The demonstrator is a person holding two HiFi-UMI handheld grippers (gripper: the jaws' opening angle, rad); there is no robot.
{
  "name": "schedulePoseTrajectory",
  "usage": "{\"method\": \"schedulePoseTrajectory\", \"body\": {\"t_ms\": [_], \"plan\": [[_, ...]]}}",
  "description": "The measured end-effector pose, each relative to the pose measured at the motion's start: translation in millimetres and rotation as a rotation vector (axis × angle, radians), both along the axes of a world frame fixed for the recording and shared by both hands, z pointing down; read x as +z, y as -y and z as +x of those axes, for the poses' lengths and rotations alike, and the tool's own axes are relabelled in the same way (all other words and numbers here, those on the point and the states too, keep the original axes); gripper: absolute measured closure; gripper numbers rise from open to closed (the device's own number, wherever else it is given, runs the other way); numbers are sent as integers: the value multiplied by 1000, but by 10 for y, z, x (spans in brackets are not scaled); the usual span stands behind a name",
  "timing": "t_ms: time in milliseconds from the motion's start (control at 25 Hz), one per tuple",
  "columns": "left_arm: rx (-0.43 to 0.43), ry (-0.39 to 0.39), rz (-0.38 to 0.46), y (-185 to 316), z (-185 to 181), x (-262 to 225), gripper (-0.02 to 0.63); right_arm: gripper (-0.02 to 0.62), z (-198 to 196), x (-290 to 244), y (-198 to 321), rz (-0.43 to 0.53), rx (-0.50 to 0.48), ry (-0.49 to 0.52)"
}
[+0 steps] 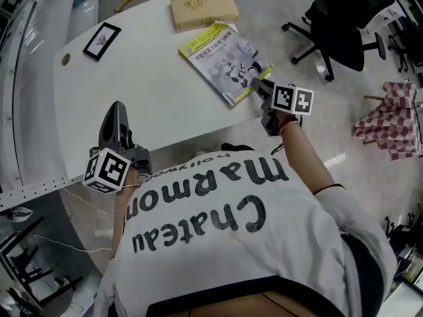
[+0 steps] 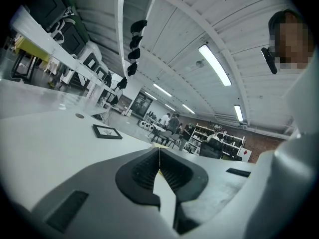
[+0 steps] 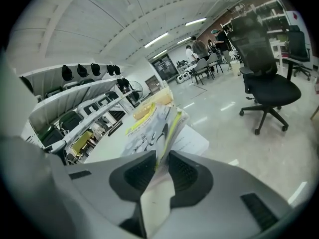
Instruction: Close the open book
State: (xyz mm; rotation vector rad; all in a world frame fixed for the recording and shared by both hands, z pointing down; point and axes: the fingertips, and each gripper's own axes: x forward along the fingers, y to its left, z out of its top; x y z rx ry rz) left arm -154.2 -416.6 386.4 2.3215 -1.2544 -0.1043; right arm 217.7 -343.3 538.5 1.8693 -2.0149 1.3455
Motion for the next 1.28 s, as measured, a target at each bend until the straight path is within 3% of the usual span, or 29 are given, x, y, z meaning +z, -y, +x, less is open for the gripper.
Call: {"method": "schedulePoseTrajectory", "body": {"t_ms": [240, 600, 960, 1280], "plan": [[-18, 5, -2, -2, 5, -8, 583, 510, 21, 42, -7, -7, 1, 7], [-57, 10, -5, -142, 171, -41, 582, 495, 20, 55, 1, -47, -93, 8], [-171, 11, 2, -499, 389, -195, 583, 495, 9, 50, 1, -105, -250, 81], [-292, 12, -17, -1046, 494, -81, 582, 486, 45, 61, -5, -96, -363, 96]]}}
